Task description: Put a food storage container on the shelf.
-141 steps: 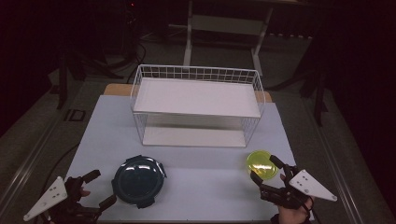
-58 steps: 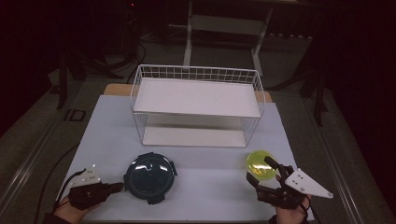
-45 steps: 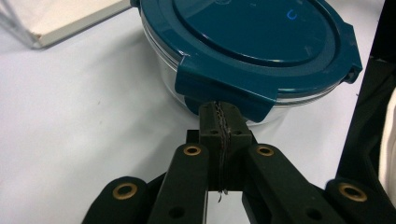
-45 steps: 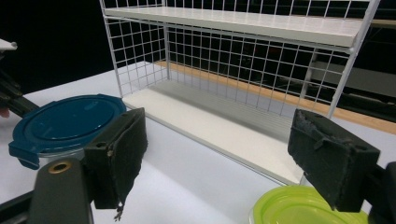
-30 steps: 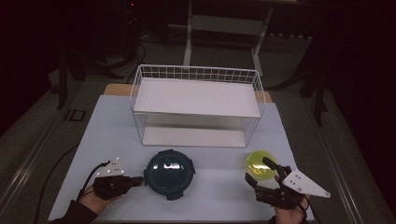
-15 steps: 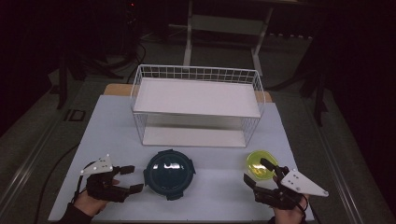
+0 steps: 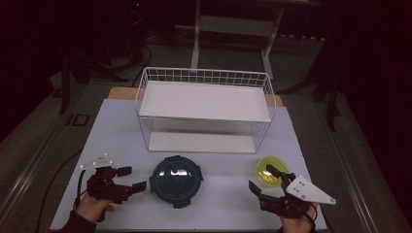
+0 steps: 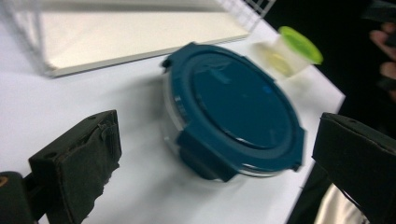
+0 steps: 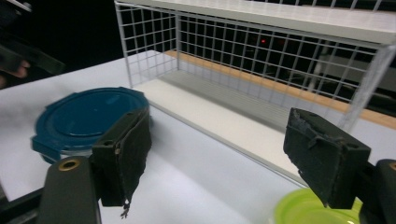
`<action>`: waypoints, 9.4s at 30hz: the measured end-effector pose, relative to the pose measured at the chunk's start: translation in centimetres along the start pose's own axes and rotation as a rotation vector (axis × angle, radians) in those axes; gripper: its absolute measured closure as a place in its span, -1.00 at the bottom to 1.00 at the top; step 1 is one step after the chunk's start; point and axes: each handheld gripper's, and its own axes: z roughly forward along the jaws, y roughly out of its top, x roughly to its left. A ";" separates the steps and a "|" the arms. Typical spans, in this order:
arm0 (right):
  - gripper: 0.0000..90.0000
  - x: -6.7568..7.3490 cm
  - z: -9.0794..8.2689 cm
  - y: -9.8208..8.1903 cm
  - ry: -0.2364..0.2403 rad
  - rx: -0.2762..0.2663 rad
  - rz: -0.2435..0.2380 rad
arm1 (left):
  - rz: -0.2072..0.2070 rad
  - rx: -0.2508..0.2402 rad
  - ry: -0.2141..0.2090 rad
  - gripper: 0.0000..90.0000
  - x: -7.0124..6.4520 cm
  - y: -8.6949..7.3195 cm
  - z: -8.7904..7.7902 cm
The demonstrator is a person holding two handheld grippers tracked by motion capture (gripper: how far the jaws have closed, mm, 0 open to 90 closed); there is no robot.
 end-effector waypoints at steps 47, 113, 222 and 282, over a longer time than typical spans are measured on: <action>-0.77 2.5 6.9 0.5 0.223 0.195 0.115 | -0.516 0.190 -0.261 0.19 3.3 -1.4 5.2; 0.24 0.9 14.8 -1.7 0.561 0.497 0.623 | -0.298 0.119 -0.253 0.27 -0.6 0.2 3.7; 0.22 -7.4 13.0 18.3 0.231 0.222 0.524 | -0.059 -0.138 -0.204 -0.40 -3.2 21.0 3.3; 1.00 -2.4 18.3 16.5 0.310 0.330 0.452 | 0.221 -0.107 0.034 -0.99 -5.4 -0.6 4.8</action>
